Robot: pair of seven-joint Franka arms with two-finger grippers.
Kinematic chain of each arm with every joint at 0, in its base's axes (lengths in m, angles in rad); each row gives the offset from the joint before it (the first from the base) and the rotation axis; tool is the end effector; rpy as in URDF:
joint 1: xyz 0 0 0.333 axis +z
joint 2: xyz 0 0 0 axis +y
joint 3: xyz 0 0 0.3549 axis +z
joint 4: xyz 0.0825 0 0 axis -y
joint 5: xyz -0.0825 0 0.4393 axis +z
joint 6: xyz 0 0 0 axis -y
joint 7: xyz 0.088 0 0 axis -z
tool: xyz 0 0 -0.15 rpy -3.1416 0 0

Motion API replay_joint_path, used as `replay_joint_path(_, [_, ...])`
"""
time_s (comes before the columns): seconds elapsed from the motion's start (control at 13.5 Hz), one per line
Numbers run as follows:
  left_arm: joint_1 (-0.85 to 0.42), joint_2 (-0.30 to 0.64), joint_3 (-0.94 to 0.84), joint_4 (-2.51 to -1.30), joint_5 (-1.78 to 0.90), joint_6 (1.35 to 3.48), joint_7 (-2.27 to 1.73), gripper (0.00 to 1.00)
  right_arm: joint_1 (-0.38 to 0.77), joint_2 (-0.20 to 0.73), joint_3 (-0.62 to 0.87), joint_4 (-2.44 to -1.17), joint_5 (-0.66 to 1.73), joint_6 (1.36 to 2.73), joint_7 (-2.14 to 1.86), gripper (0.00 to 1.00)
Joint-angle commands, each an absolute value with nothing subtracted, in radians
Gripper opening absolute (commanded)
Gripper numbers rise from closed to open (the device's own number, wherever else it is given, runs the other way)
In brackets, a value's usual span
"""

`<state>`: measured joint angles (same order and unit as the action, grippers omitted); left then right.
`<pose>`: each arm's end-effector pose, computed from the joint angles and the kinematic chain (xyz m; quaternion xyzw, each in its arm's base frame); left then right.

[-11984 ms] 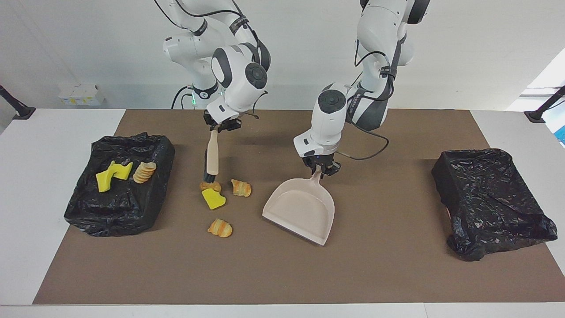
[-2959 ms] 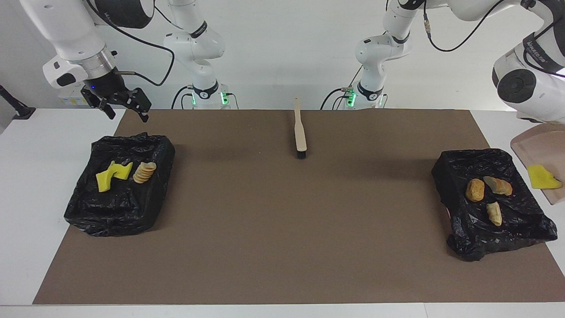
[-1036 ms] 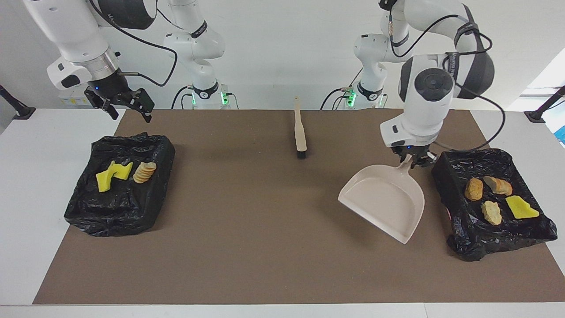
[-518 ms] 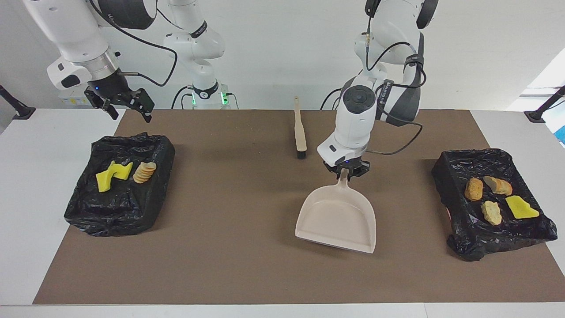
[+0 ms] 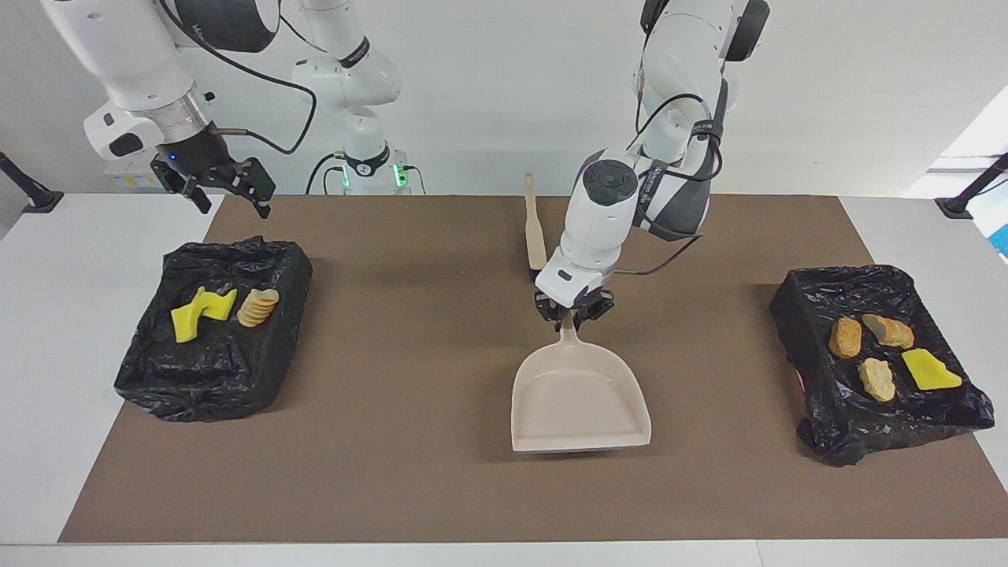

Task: Sweep and dump trash in bin
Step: 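Lower the dustpan onto the mat and open the left gripper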

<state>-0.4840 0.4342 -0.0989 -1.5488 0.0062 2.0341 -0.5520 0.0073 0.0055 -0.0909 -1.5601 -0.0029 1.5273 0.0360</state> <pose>0.6355 -0.4079 0.3759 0.9994 -0.0116 0.0128 0.0293 0.6034 -0.0509 0.6190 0.9980 -0.0598 -0.0192 0.0012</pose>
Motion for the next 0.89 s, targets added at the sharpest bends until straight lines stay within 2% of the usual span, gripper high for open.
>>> replay_joint_path(0.0, [-0.546,0.501,-0.080,-1.493,-0.008,2.046,-0.583,0.00,0.008,-0.014,-0.092,-1.582,0.014,1.526,0.048,1.00])
replay_joint_path(0.37, [-0.581,0.541,-0.080,-1.486,-0.006,2.049,-0.591,0.00,0.008,-0.014,-0.092,-1.582,0.014,1.526,0.048,1.00])
replay_joint_path(0.44, [-0.583,0.541,-0.080,-1.480,-0.002,2.037,-0.592,0.07,0.008,-0.014,-0.092,-1.582,0.014,1.526,0.046,1.00])
replay_joint_path(0.52, [-0.587,0.538,-0.080,-1.483,0.002,2.042,-0.592,0.32,0.008,-0.014,-0.092,-1.582,0.014,1.526,0.046,1.00])
replay_joint_path(0.67, [-0.586,0.537,-0.078,-1.485,0.003,2.042,-0.594,0.96,0.008,-0.014,-0.092,-1.582,0.014,1.526,0.048,1.00])
replay_joint_path(0.81, [-0.574,0.522,-0.074,-1.485,0.006,2.036,-0.591,1.00,0.008,-0.014,-0.092,-1.582,0.014,1.526,0.048,1.00])
